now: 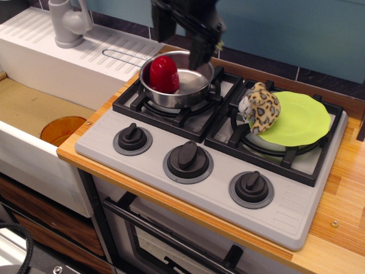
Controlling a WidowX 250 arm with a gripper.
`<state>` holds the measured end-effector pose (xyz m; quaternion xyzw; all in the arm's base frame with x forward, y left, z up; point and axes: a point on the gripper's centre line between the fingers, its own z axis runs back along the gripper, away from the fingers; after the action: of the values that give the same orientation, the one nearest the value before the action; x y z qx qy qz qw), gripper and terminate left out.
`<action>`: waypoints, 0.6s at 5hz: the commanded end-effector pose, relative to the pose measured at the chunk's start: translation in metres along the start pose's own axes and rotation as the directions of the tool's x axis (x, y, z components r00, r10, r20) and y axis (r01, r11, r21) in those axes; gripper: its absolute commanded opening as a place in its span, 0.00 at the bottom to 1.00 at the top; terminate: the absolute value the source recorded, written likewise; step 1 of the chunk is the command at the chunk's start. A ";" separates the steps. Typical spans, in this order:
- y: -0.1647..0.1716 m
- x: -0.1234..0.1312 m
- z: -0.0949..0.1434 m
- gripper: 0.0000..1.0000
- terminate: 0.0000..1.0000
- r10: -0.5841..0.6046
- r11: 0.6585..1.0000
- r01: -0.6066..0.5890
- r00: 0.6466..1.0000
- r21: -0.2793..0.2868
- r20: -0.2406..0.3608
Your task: Put stuffedcheeta on plate and sweetpotato in pot or pan on stove
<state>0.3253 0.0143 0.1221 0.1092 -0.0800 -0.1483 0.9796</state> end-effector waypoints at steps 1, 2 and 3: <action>-0.045 0.003 0.035 1.00 0.00 0.078 0.996 -0.080 0.996 0.042 0.051; -0.063 0.000 0.037 1.00 0.00 0.107 0.993 -0.109 0.993 0.043 0.056; -0.075 0.000 0.035 1.00 0.00 0.124 0.991 -0.126 0.990 0.037 0.070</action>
<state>0.2884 -0.0583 0.1164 0.1243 -0.0904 -0.0915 0.9839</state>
